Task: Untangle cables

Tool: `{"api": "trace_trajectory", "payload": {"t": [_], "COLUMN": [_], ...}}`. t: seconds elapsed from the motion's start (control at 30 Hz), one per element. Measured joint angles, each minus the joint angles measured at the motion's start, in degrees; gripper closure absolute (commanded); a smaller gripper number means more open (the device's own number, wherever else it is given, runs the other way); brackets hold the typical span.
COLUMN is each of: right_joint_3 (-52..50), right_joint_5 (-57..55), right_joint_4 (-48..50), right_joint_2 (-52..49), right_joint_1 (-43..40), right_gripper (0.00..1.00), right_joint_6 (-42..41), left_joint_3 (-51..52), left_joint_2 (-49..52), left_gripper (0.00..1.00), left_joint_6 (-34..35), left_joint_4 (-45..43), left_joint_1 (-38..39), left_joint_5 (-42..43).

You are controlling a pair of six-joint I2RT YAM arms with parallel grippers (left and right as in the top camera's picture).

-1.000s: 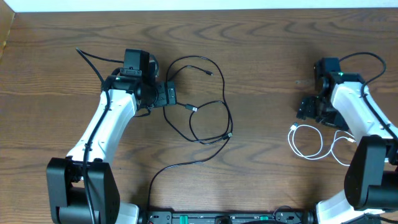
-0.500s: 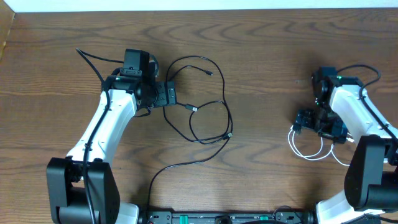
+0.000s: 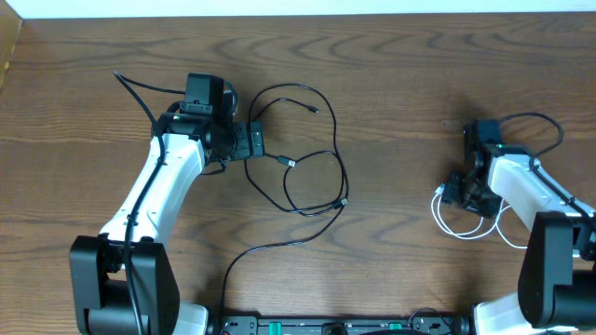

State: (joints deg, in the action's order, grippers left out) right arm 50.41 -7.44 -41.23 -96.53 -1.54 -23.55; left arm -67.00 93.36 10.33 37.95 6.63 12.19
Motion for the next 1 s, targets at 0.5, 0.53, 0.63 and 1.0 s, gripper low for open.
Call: {"api": "trace_trajectory", "payload": {"t": [0.5, 0.53, 0.63, 1.0], "right_joint_3": [-4.6, -4.6, -4.0, -1.6], "right_joint_5": [-10.1, -10.0, -7.9, 6.0], "right_joint_4": [30.5, 31.6, 35.1, 38.8], "right_joint_2": [-2.7, -3.1, -4.7, -6.9], "right_joint_1": [-5.0, -6.2, -10.1, -19.5], "right_gripper": [0.99, 0.99, 0.99, 0.16], "right_joint_6": [2.4, 2.4, 2.8, 1.7], "left_joint_3": [0.0, 0.0, 0.0, 0.0], "left_joint_2": [0.0, 0.0, 0.0, 0.0], "left_gripper": [0.02, 0.02, 0.02, 0.02], "left_joint_6": [0.0, 0.0, 0.0, 0.0], "left_joint_4": [0.0, 0.0, 0.0, 0.0], "left_joint_1": [0.0, 0.0, 0.0, 0.0], "left_joint_5": [0.0, 0.0, 0.0, 0.0]}}
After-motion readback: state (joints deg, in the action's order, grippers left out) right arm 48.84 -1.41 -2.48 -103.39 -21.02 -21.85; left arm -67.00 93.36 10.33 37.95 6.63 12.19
